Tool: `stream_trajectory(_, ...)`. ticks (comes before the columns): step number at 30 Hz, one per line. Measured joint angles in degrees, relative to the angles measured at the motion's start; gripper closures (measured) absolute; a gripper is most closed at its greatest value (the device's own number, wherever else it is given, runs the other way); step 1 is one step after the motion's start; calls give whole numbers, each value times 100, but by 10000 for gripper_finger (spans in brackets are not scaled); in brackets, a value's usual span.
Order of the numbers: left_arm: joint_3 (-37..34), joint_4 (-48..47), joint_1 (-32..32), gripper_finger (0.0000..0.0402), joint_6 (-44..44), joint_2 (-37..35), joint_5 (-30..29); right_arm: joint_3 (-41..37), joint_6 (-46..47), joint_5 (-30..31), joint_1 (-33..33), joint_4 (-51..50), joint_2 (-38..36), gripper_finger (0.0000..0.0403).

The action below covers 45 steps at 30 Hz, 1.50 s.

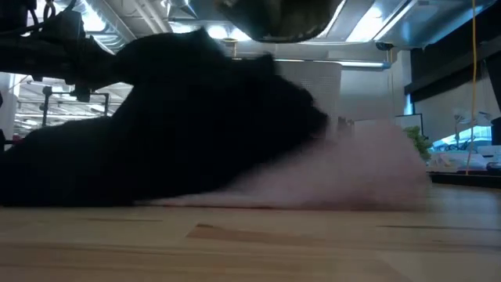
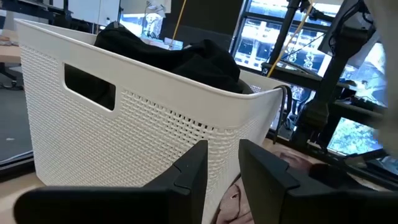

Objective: Sort clothes
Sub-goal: Put the brown shorts into the white laundry organizer

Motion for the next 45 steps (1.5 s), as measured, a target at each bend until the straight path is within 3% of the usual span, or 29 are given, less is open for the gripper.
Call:
stream_trajectory(3, 0, 0, 2, 315, 0, -1, 0, 193, -541, -98, -400, 778, -2, 381)
stream_trajectory(9, 0, 0, 2, 315, 11, -1, 0, 212, -1458, -999, -1455, 1906, 45, 386)
stream_trajectory(11, 0, 0, 2, 315, 107, -2, 0, 206, -1036, -1092, -1737, 1863, 85, 386)
stream_trajectory(15, 0, -2, 2, 315, 131, -2, 0, 43, -197, -1365, -2132, 851, 176, 382)
stream_trajectory(26, 0, -4, 0, 315, 88, 0, 0, -936, 1873, -1300, -2724, -1641, 396, 380)
stream_trajectory(31, 0, -4, 0, 315, 63, -2, -3, -1976, 2489, -1479, -3136, -1432, 542, 380)
stream_trajectory(36, 0, -4, 2, 315, 123, 0, 0, -2959, 2867, -2249, -3427, -602, 907, 380)
stream_trajectory(45, 0, -6, 0, 315, 151, 7, 1, -3371, 3140, -3150, -3348, 16, 1955, 379)
